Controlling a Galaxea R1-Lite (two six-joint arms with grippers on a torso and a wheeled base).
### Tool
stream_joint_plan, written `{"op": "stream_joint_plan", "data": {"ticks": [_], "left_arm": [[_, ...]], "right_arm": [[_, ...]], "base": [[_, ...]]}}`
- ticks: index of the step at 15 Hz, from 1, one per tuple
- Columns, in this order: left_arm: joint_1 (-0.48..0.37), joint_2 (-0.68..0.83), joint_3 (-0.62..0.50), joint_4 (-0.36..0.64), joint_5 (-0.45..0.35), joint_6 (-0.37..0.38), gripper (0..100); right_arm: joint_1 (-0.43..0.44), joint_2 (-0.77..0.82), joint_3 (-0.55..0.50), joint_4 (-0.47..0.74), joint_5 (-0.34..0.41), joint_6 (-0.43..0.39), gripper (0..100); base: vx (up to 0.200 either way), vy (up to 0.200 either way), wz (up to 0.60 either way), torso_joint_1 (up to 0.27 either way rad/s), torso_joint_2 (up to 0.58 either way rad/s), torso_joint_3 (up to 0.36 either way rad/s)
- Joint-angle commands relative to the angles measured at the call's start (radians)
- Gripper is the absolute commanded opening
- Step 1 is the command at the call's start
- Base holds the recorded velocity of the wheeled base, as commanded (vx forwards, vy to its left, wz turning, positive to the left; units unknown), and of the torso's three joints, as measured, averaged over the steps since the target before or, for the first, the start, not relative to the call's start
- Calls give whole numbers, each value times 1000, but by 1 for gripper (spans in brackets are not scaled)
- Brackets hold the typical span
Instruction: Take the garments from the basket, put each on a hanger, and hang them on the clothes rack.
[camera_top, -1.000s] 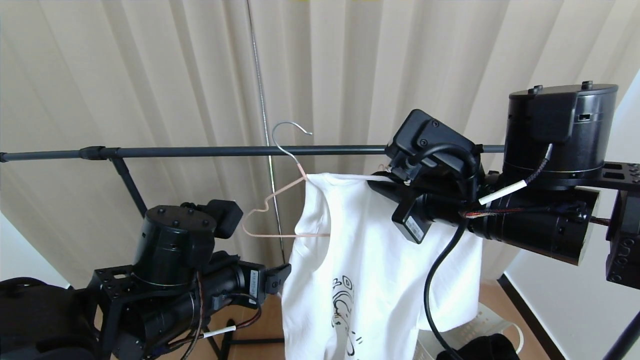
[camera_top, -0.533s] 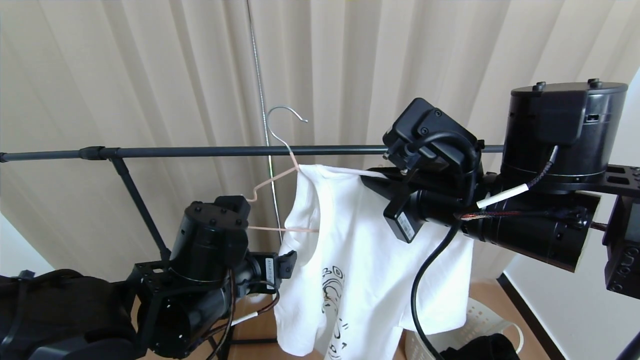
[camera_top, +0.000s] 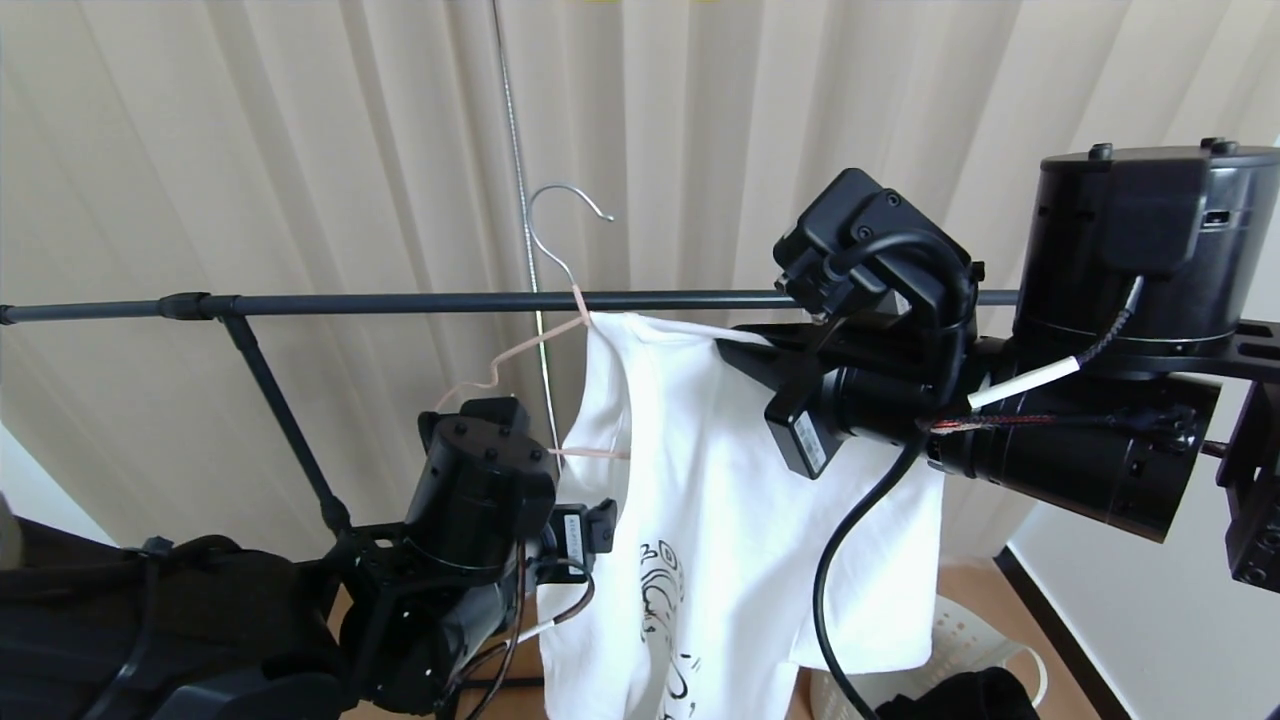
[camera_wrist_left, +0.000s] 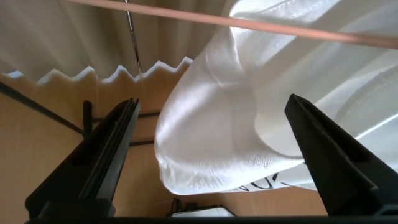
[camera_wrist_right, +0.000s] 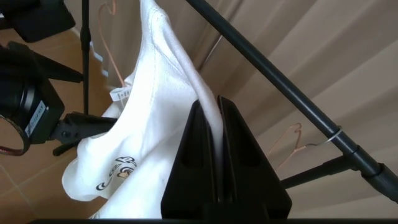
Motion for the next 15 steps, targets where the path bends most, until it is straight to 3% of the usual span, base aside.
{"op": "stream_joint_plan", "data": {"ticks": [1,8,15], "left_arm": [[-12,23,10,-2,1,2,100],[-12,91,17,-2,1,5,100],[65,78,12,-3,1,30,100]], "right_arm": [[2,-3,-5,-1,0,-1,0],[-1,-15,-18,-27,-6,10,0],[-30,-44,-17,-25,-6,12,0]], "base": [[0,0,0,0,0,0],[0,0,0,0,0,0],[0,0,0,0,0,0]]}}
